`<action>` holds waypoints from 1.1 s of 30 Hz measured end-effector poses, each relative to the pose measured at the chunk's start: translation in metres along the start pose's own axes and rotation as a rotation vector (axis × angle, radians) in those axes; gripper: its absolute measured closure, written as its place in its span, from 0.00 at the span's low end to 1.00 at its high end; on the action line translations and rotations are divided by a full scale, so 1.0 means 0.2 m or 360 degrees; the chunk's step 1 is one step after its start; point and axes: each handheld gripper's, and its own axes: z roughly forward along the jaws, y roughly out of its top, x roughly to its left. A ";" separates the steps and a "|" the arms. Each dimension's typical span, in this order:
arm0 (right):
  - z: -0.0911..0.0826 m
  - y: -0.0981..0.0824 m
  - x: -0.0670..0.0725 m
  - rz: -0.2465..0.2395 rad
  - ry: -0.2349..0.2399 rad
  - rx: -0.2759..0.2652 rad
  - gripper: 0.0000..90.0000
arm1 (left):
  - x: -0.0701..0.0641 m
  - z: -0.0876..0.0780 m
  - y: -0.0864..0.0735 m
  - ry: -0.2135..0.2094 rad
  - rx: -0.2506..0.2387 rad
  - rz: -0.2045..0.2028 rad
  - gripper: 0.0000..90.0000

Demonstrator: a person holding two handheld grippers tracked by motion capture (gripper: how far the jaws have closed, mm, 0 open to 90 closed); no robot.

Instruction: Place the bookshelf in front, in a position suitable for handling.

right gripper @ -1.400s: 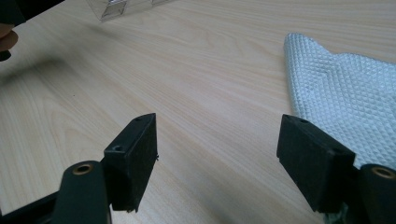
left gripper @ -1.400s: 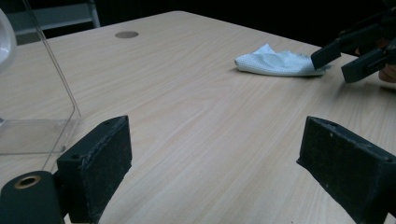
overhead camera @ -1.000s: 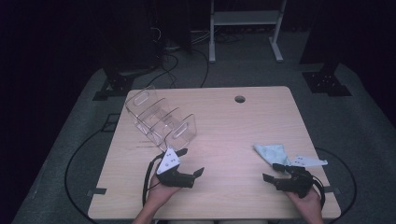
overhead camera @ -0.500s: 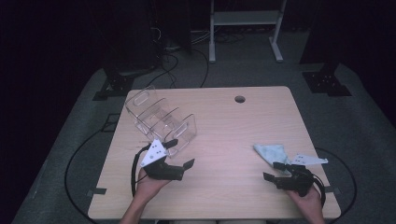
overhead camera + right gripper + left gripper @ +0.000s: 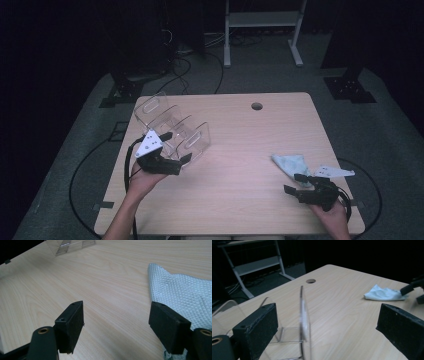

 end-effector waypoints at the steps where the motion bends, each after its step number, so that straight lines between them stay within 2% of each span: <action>1: 0.00 0.00 0.00 0.0000 0.0000 0.0000 0.31 | 0.01 0.00 0.00 0.0012 -0.0005 -0.0004 0.03; 4: 0.00 0.00 0.01 -0.0019 0.0005 -0.0004 0.31 | 0.06 -0.01 -0.02 0.0042 -0.0004 -0.0021 0.02; 6: 0.01 0.00 0.00 -0.0005 0.0008 0.0005 0.31 | 0.10 0.01 -0.04 0.0074 0.0054 -0.0024 0.02; 7: 0.01 0.00 0.00 -0.0005 0.0008 0.0005 0.31 | 0.10 0.01 -0.04 0.0074 0.0054 -0.0024 0.02; 10: 0.01 0.00 0.02 -0.0020 0.0008 0.0015 0.31 | 0.17 0.02 -0.08 0.0096 0.0121 -0.0032 0.02; 14: 0.02 0.00 0.01 -0.0011 0.0010 0.0011 0.31 | 0.21 0.03 -0.10 0.0099 0.0122 -0.0039 0.02; 18: 0.03 0.00 0.01 -0.0016 0.0015 0.0035 0.31 | 0.23 0.05 -0.11 0.0105 0.0163 -0.0043 0.02; 20: 0.03 0.00 0.03 -0.0030 0.0013 0.0037 0.31 | 0.25 0.07 -0.13 0.0107 0.0206 -0.0075 0.02; 26: 0.04 0.00 0.02 -0.0018 0.0016 0.0044 0.31 | 0.28 0.11 -0.14 0.0148 0.0209 -0.0088 0.02; 33: 0.04 0.00 0.03 -0.0032 0.0021 0.0041 0.31 | 0.28 0.14 -0.16 0.0135 0.0260 -0.0096 0.02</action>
